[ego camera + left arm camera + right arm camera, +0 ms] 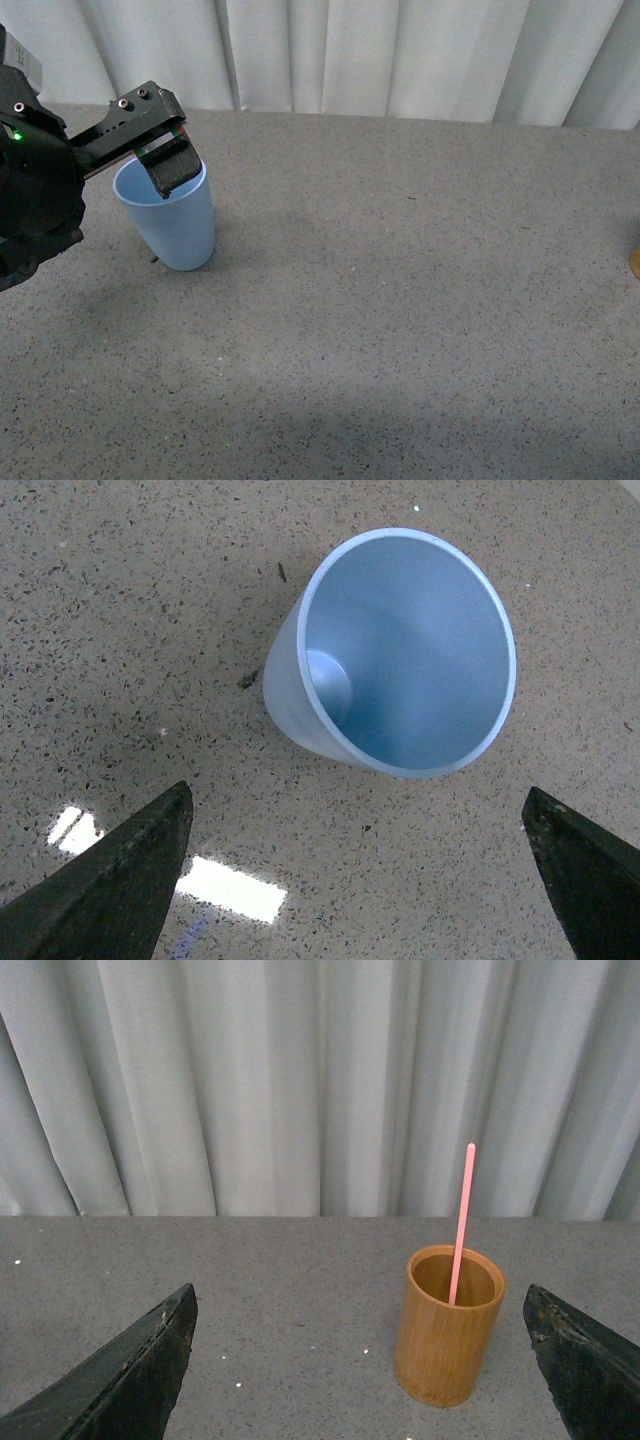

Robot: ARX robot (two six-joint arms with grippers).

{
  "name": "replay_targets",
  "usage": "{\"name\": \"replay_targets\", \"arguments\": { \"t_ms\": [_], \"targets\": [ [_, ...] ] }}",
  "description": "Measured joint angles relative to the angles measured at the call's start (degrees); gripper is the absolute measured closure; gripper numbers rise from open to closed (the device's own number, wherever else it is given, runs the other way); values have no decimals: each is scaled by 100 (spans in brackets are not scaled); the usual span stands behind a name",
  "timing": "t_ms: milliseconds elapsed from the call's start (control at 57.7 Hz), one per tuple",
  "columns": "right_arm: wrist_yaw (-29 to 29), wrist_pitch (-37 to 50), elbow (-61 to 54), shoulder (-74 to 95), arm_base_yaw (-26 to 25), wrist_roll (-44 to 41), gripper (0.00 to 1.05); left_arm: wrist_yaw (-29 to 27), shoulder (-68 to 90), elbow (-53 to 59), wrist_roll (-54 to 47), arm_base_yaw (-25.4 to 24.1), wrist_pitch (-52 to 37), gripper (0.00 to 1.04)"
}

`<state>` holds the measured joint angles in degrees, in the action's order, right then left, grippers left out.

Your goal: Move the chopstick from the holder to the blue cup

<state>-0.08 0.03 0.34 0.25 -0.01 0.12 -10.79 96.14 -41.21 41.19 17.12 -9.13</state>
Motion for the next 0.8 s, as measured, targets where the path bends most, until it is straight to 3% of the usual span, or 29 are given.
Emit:
{"name": "replay_targets", "arguments": {
  "t_ms": [797],
  "targets": [
    [0, 0, 0, 0, 0, 0, 9, -232, 492, -275, 28, -166, 195, 7]
  ]
}}
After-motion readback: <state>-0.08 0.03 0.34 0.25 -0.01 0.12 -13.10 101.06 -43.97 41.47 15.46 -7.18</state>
